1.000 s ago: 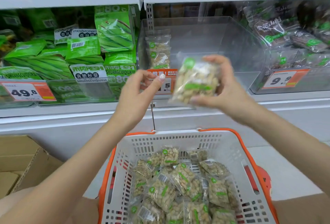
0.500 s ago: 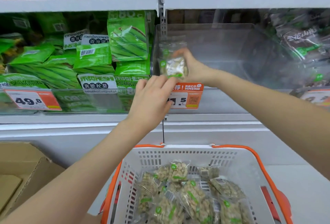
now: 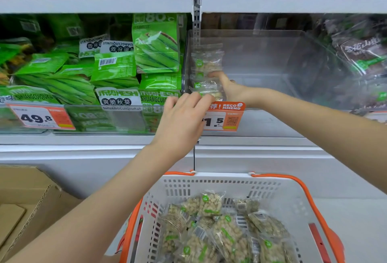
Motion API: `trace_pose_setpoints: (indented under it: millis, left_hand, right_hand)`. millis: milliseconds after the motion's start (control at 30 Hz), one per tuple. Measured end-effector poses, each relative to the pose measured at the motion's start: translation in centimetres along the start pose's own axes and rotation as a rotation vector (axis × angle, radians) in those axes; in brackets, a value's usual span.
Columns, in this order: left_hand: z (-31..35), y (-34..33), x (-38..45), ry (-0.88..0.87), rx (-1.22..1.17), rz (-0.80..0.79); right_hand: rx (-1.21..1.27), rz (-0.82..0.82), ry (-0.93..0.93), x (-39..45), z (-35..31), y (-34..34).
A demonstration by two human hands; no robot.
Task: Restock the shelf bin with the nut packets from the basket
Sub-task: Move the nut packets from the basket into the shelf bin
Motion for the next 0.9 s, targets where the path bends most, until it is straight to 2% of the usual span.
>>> trace_pose_setpoints:
  millis: [133,233,300,567,733,900]
  left_hand:
    - [-0.1,-0.1,-0.1,-0.001,0.001,0.007]
    - [-0.1,-0.1,0.0,0.004,-0.005,0.006]
    - [0.0,-0.1,0.0,0.009,-0.010,0.008]
    - [-0.1,-0.1,0.1,0.026,-0.015,0.001]
    - [-0.1,0.0,0.1,0.035,-0.013,-0.001]
    - [0.0,0.0,0.1,0.040,-0.024,-0.006]
  right_hand:
    - [0.058,0.104,0.042,0.3,-0.5,0.3]
    - [-0.005,0.319,0.110,-0.2,-1.5,2.0]
    - [-0.014,0.379,0.106,-0.5,-2.2,2.4]
    - [0.023,0.228,0.019,0.1,-1.4,0.8]
    - [0.095,0.279,0.034,0.2,-1.6,1.2]
    - [0.064,0.263,0.008,0.5,-1.4,1.1]
Point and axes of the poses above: each hand's wrist, its own x-axis towards the middle knuckle, its own y-axis out of the back of the hand, z = x × y, the point moved 6 cm from there along x, towards the middle knuckle, and after that the axes turned 8 degrees about -z, right-handed, at the moved point
